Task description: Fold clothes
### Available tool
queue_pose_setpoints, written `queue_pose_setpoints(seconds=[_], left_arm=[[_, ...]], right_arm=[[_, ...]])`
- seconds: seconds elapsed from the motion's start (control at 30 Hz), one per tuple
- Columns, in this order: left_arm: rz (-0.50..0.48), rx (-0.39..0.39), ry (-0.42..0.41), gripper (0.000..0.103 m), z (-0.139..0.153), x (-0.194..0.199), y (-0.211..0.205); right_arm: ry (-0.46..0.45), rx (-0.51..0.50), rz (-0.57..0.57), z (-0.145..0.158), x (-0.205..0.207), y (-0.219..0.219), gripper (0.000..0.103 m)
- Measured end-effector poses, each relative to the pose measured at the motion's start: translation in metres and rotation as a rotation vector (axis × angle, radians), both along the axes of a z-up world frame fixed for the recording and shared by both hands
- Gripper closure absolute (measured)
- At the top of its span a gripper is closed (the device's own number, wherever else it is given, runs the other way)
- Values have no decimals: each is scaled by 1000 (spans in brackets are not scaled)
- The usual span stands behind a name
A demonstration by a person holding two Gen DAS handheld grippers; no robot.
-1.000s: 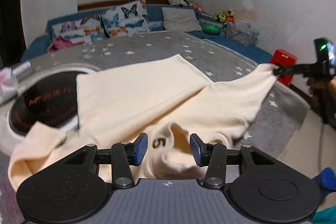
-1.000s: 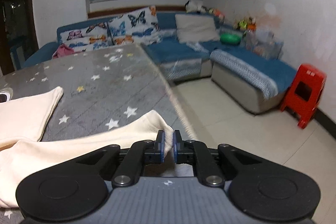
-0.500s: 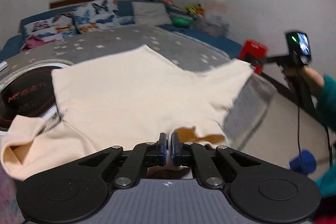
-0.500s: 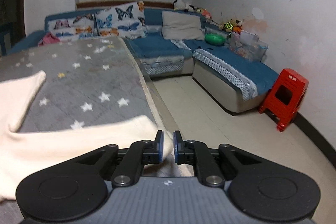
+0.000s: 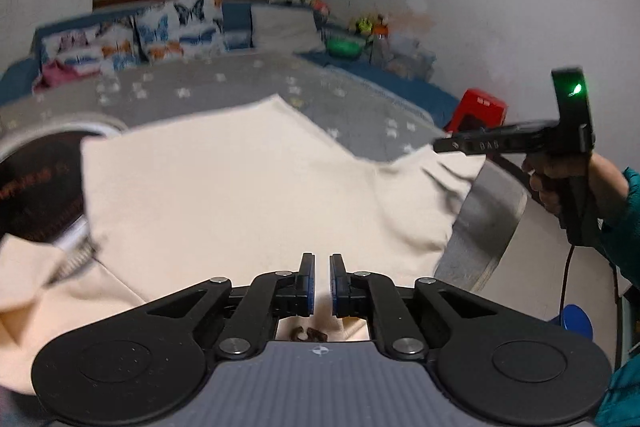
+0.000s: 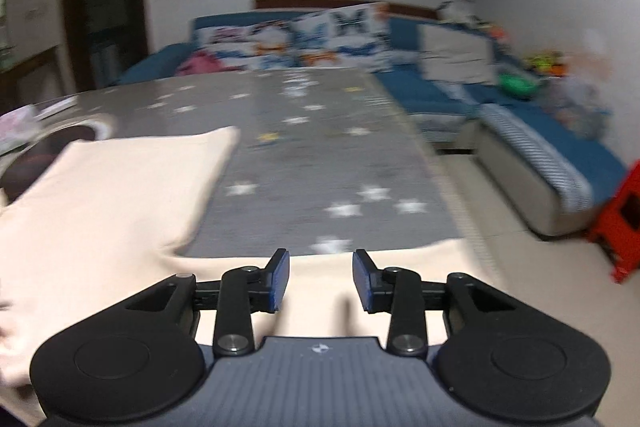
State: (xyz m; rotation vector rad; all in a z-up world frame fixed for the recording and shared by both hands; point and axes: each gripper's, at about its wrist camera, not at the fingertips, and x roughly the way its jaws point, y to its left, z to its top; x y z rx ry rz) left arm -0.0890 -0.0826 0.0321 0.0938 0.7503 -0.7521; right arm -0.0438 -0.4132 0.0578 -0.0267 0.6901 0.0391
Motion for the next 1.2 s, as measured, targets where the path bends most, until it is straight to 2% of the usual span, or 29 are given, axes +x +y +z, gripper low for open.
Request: queue_pose_setpoints(seconds=[0.13,0.2,0.37,0.53,0.8,1.1,1.2], left_arm=[[5,6,32,95,-11,9,-8],[39,-2,26,94,-9,11,-1],[144,-26,-3,81,1,15,24],[248,-51,-32,79,11,20,49],[506,37,19,79,2,42,110],[846,222,-137,77,-11,24,147],[972,217,-137,77,-16,20,165]], right_arm=[[4,-13,166,1,-2,37,66],[7,-19,247,0,-4,56,66],[7,-39,388,-8,-4,98,66],[41,-20,428,-18,4,115,66],[70,-19,456,-27,11,124,64],[80,-9,448,-28,14,123,59],[83,-9,447,-29,15,123,58]])
